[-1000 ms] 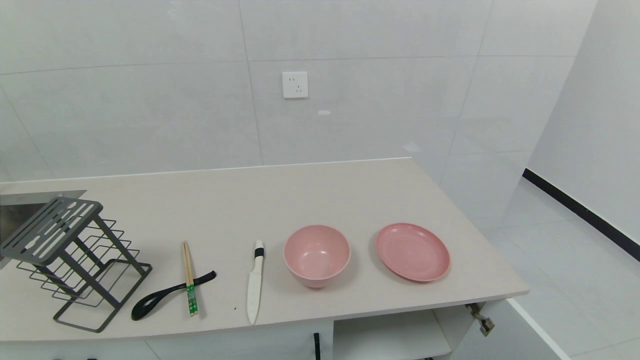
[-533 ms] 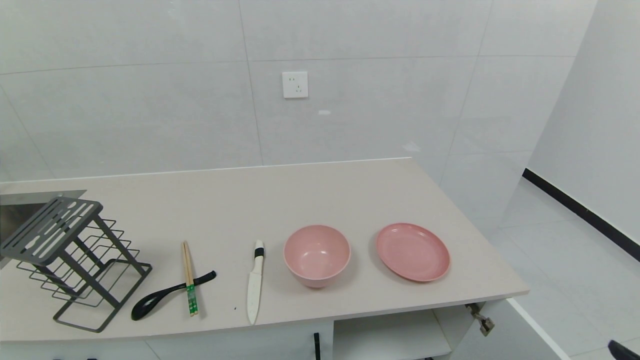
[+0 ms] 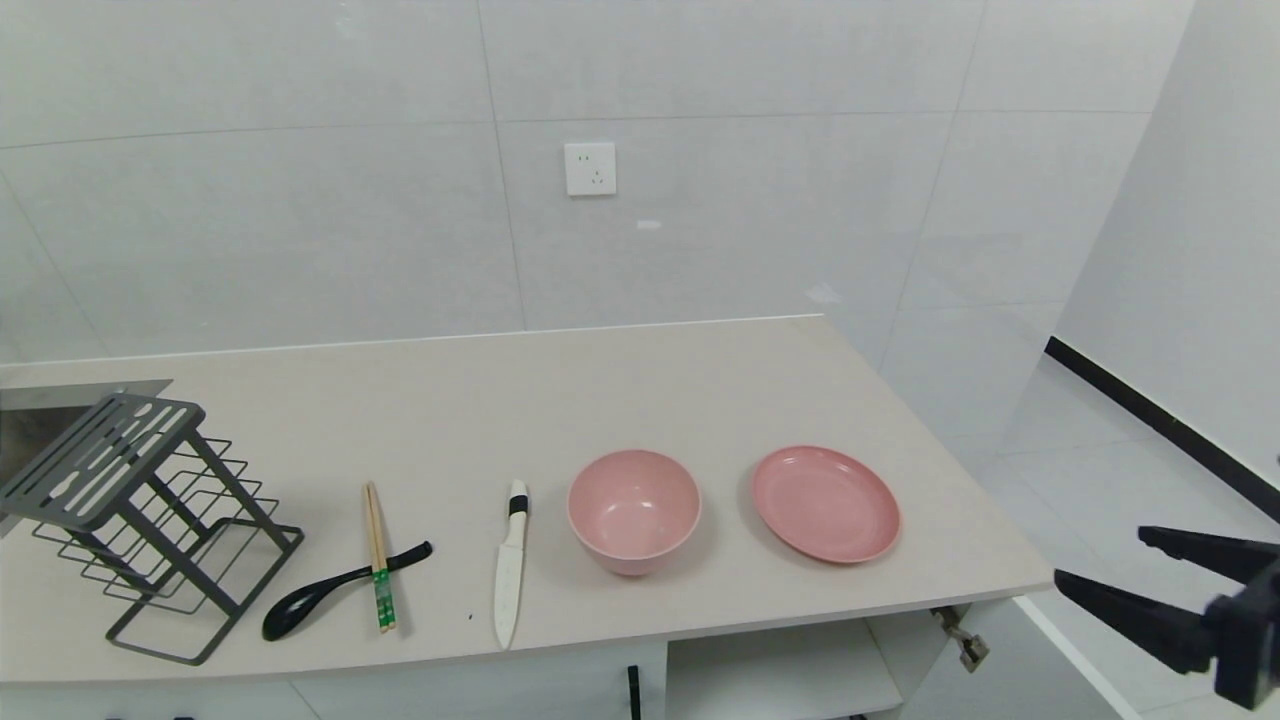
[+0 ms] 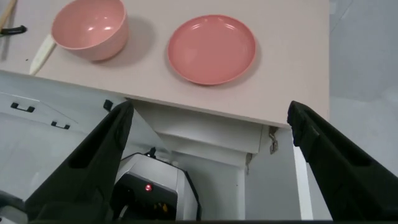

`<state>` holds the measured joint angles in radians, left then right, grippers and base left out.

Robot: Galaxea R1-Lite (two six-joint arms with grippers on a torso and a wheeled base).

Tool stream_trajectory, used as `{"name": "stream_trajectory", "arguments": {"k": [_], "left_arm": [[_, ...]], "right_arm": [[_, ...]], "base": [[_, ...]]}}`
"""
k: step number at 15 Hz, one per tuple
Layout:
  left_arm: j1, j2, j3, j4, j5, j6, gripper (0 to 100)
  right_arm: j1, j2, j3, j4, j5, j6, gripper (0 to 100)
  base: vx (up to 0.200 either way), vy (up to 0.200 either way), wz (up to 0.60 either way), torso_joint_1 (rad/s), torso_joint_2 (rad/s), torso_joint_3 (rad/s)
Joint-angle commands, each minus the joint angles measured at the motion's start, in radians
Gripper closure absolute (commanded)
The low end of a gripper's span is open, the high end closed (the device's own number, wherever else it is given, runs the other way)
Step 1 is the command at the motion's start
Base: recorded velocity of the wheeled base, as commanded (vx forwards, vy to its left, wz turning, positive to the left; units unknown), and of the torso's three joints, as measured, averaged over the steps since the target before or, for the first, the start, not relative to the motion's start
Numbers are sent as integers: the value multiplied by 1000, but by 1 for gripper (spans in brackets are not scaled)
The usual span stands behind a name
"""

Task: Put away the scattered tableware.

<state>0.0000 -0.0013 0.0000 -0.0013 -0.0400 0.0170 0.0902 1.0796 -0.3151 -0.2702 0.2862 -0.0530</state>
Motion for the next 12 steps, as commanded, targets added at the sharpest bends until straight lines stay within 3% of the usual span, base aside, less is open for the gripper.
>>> {"name": "stream_trajectory", "arguments": {"k": [1, 12], "left_arm": [[0, 1, 0, 0, 0, 0, 0], [0, 1, 0, 0, -1, -2, 0]], "right_arm": [[2, 238, -48, -78, 1, -4, 0], [46, 717, -107, -397, -7, -7, 0]], "base": [[0, 0, 0, 0, 0, 0], [0, 0, 0, 0, 0, 0]]}}
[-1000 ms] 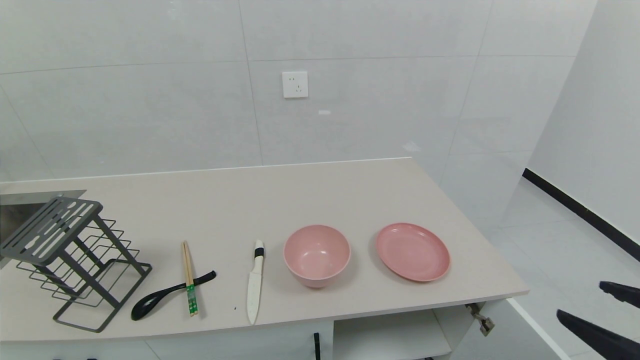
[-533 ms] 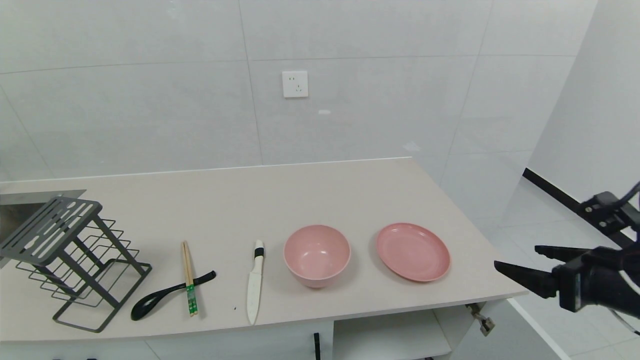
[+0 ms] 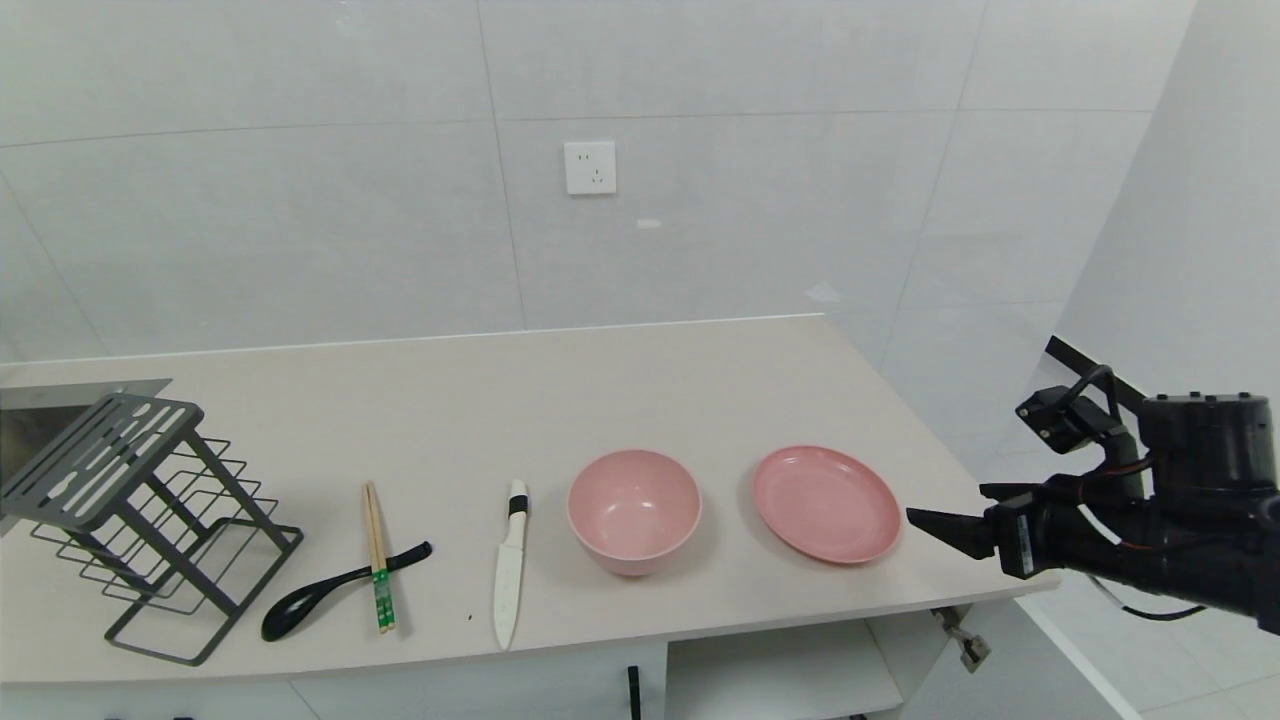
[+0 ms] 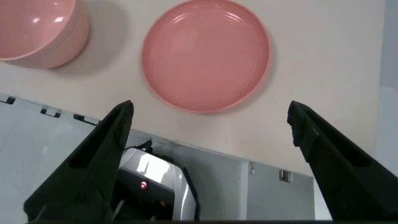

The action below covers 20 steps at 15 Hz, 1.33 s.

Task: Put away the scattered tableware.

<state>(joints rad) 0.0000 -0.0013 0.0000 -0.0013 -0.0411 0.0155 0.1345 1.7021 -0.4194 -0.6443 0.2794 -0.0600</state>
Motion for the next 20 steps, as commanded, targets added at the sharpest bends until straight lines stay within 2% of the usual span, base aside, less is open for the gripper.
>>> {"name": "stream_trajectory", "arguments": {"k": [1, 5, 12, 15, 17, 20], "left_arm": [[0, 1, 0, 0, 1, 0, 0], [0, 1, 0, 0, 1, -2, 0], [0, 1, 0, 0, 0, -2, 0], [0, 1, 0, 0, 1, -2, 0], [0, 1, 0, 0, 1, -2, 0], [0, 1, 0, 0, 1, -2, 0]], "right_arm": [[2, 117, -2, -40, -2, -1, 0], [2, 194, -22, -123, -6, -1, 0], [1, 341, -142, -124, -8, 2, 0], [2, 458, -177, -216, -12, 2, 0], [2, 524, -207, -267, -83, 11, 0], [2, 568, -262, -284, -89, 16, 0]], "base": [[0, 0, 0, 0, 0, 0], [0, 0, 0, 0, 0, 0], [0, 0, 0, 0, 0, 0], [0, 0, 0, 0, 0, 0], [0, 0, 0, 0, 0, 0], [0, 0, 0, 0, 0, 0]]}}
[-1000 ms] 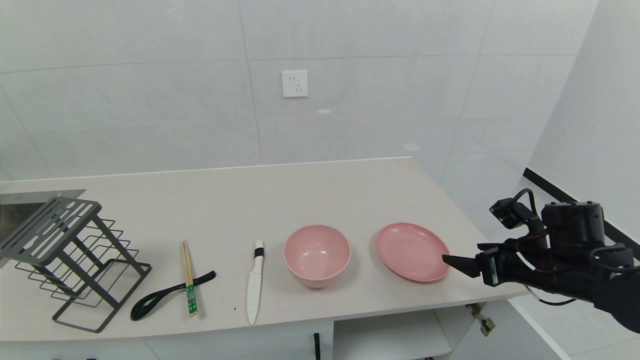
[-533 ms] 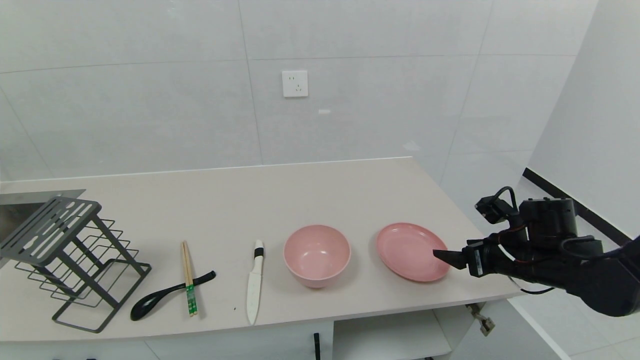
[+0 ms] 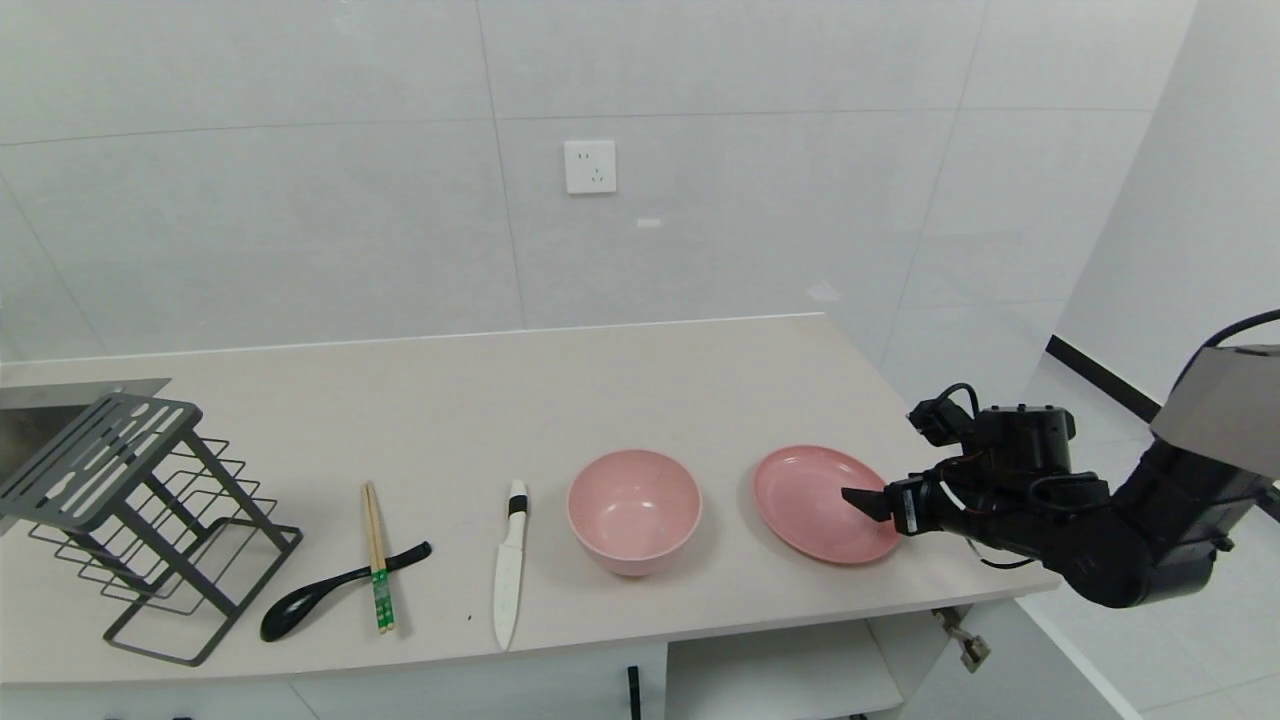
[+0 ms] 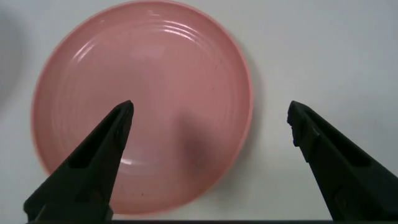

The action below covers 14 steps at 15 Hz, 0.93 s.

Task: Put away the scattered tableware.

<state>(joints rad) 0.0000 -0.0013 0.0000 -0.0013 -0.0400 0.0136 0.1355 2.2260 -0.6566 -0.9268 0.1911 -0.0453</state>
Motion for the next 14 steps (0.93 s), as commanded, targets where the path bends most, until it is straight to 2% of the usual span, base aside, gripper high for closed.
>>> {"name": "stream_trajectory", "arguments": {"k": [1, 6, 10, 11, 14], "left_arm": [[0, 1, 0, 0, 0, 0, 0], [0, 1, 0, 0, 0, -1, 0], [0, 1, 0, 0, 0, -3, 0], [0, 1, 0, 0, 0, -1, 0], [0, 1, 0, 0, -1, -3, 0]], "right_arm": [[1, 58, -44, -1, -2, 1, 0], [3, 127, -87, -20, -4, 32, 0], [50, 164, -75, -69, -4, 36, 0], [56, 166, -75, -69, -7, 38, 100], [44, 179, -74, -66, -62, 64, 100]], "base": [[0, 0, 0, 0, 0, 0], [0, 0, 0, 0, 0, 0], [0, 0, 0, 0, 0, 0], [0, 0, 0, 0, 0, 0], [0, 0, 0, 0, 0, 0]]}}
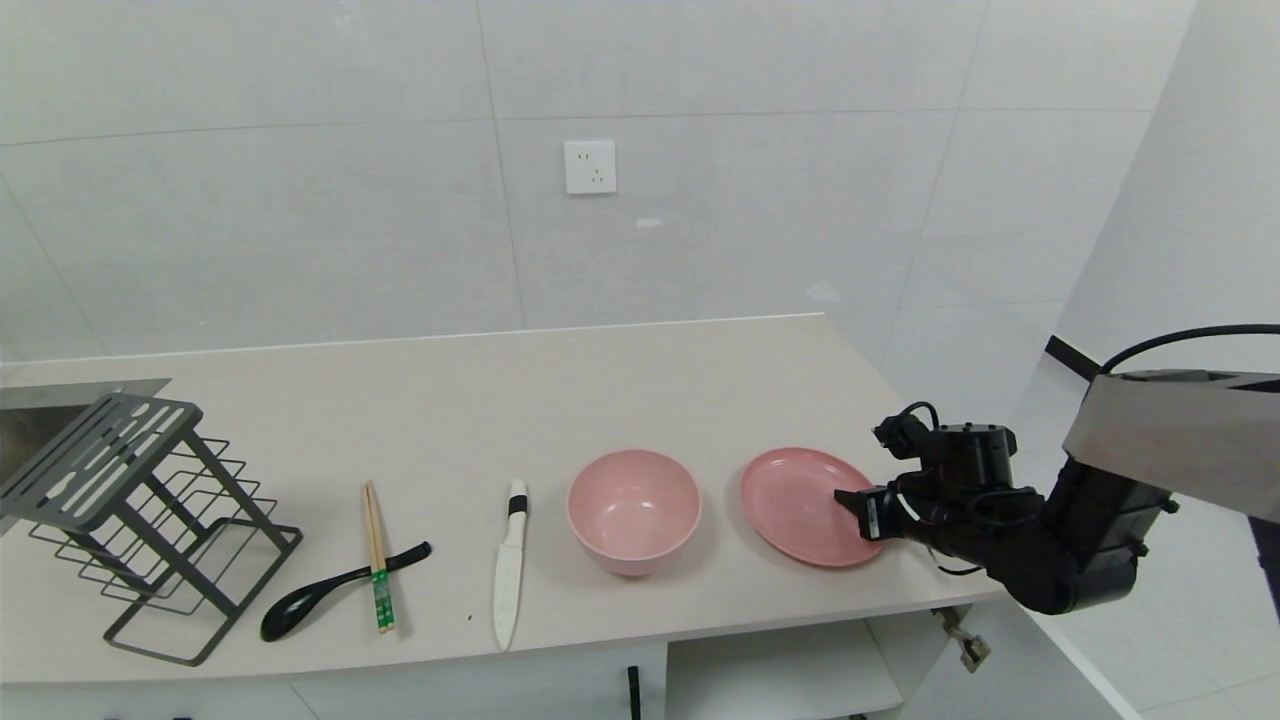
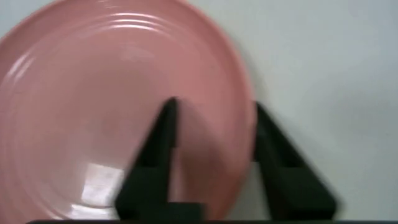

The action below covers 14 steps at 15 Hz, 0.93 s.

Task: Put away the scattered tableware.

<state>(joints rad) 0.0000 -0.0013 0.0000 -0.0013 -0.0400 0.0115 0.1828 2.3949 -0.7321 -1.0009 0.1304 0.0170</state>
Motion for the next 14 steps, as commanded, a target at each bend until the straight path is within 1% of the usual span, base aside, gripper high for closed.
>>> {"name": "stream_trajectory", "arguments": {"k": [1, 3, 5, 8, 9, 14], "left_arm": [[0, 1, 0, 0, 0, -1, 0], [0, 1, 0, 0, -1, 1, 0], [0, 1, 0, 0, -1, 1, 0], [0, 1, 0, 0, 0, 1, 0], [0, 1, 0, 0, -1, 1, 0], [0, 1, 0, 0, 0, 2, 0]], "right_arm": [[-12, 9, 7, 7, -3, 1, 100], [-22, -8, 8, 4, -2, 4, 100], [-26, -89, 26, -7, 6, 21, 100], [7, -217, 83, -88, 8, 170, 100], [15, -243, 103, -119, 8, 198, 100], [113, -457, 339, -311, 5, 259, 100]], "base": [[0, 0, 0, 0, 0, 0], [0, 0, 0, 0, 0, 0], [0, 0, 0, 0, 0, 0], [0, 0, 0, 0, 0, 0], [0, 0, 0, 0, 0, 0], [0, 0, 0, 0, 0, 0]]}}
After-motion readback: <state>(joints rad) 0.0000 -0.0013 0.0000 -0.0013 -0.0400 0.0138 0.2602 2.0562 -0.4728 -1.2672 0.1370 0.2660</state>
